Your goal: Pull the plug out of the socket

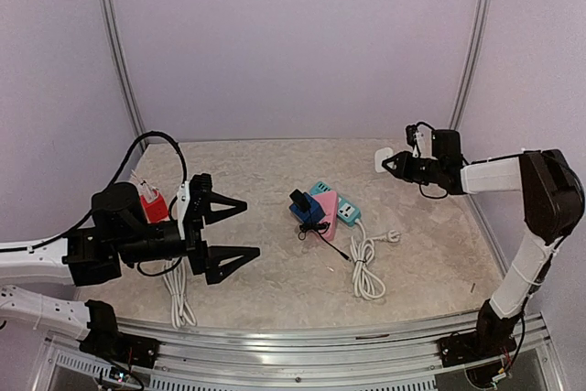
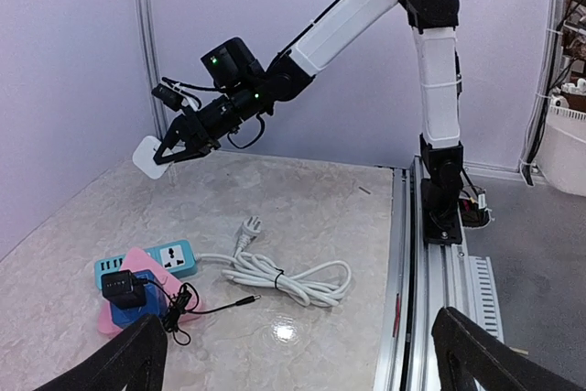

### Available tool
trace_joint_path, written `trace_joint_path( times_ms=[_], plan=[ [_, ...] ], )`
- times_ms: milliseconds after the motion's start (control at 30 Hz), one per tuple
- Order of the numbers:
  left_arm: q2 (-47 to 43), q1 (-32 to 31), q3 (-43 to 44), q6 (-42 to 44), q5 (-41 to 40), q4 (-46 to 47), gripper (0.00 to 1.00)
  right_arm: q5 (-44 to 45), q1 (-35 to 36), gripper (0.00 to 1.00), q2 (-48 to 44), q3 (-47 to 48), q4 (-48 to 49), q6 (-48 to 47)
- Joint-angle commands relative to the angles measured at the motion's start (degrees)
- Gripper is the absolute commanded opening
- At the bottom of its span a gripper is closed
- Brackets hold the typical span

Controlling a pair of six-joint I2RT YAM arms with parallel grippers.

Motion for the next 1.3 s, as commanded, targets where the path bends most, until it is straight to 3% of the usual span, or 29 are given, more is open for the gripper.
trace_joint_path(
  times_ms=[0,233,533,867,1067,1267],
  plan=[
    [-0.41,0.08,-1.75,-0.40,-0.84,1.81,0.99,-5.28,-3.81,0.00,9.18,6.46,1.34,4.86],
    [-0.65,0.08,-2.74,-0.53,-1.53,1.93,0.99,-5.87,-6.63,0.00,22.27,20.07,-5.02,5.19],
    [-1.08,0.09,-3.99,-0.14,-2.56,2.18,0.99,-3.73,-8.44,0.04,30.48,28.69,-12.16,3.37],
    [-0.90,0.06,-4.49,0.53,-3.69,2.75,0.99,-2.70,-8.87,0.21,32.53,30.83,-15.61,2.12],
    [-1.35,0.04,-4.01,0.04,-6.21,1.68,0.99,0.13,-9.20,0.38,31.14,30.77,-18.92,0.36],
    [-2.30,0.28,-3.74,-4.00,-14.87,0.70,0.99,3.11,-10.62,0.49,27.84,29.66,-21.95,-1.45]
  ],
)
